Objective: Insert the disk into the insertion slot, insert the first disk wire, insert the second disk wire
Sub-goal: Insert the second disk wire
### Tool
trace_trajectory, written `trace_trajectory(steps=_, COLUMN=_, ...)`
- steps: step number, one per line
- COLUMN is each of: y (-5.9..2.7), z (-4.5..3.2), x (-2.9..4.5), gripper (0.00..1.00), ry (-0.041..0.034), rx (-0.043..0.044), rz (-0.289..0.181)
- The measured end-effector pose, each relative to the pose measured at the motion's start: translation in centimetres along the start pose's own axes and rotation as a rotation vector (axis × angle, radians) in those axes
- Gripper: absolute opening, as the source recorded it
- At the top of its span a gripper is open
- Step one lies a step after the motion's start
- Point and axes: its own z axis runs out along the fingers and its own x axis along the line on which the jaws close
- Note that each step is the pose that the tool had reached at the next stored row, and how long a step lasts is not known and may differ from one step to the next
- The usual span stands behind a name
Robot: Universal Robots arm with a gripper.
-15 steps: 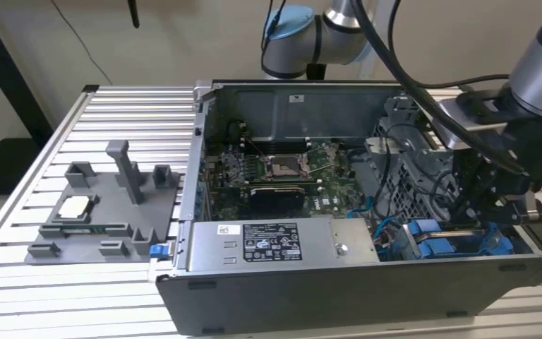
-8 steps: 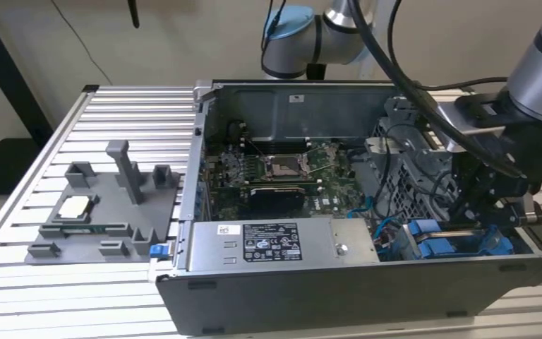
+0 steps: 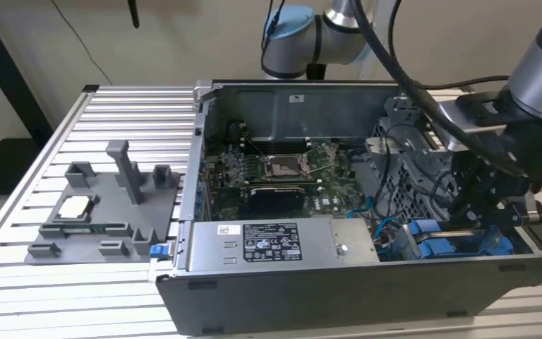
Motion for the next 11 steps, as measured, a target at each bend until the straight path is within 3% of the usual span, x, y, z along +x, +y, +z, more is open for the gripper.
trace_trajectory(steps=4, y=-0.11, z=-1.33, x=-0.11, gripper=0.24, ry=0.0007, rx=0.0, rz=0.0)
trace_trajectory(steps=11, y=-0.3, z=-2.47, x=-0.21, gripper=0.24, ry=0.0069, rx=-0.0025, rz=-0.001)
